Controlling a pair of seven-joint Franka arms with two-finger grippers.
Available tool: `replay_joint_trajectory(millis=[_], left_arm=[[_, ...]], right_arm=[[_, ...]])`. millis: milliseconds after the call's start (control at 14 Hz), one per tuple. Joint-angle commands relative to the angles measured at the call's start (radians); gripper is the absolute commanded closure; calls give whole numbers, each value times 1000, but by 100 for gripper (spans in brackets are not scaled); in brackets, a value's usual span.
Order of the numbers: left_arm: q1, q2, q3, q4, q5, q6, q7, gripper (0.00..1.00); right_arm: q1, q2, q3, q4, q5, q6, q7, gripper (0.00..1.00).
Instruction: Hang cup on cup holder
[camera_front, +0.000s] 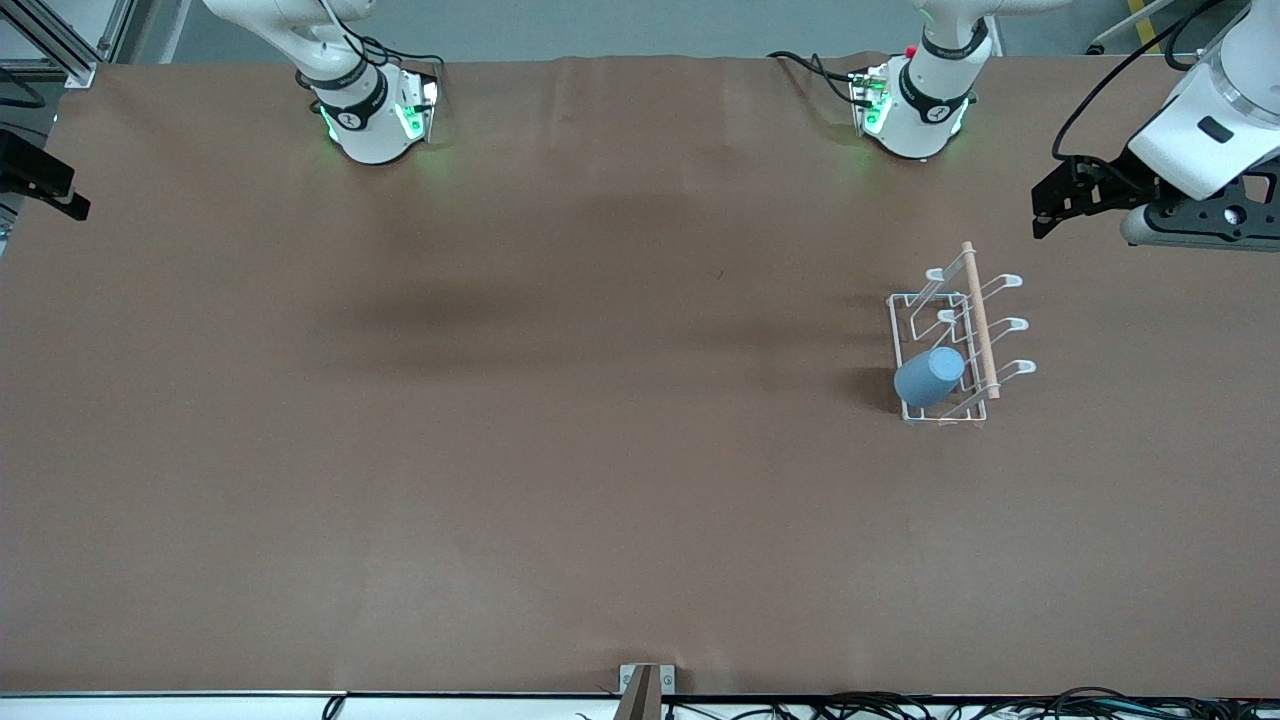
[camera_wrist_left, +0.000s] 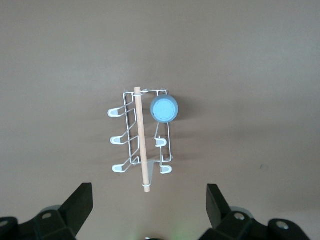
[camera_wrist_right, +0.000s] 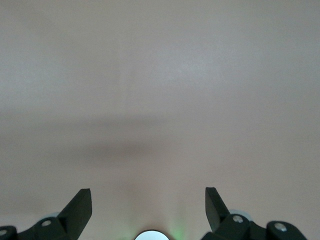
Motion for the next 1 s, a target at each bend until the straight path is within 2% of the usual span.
replay_joint_trajectory(millis=[0,500,929], left_arm=[[0,-33,10,-31,-19,18,-21,0],[29,-1,9,43,8,-3,-21,0],[29,4,10,48,8,-12,-22,0]], right_arm=[[9,-13,-5,-19,-4,9,5,0],[9,-13,-5,-17,-3,9,5,0],[9,-13,-5,-17,-3,9,5,0]])
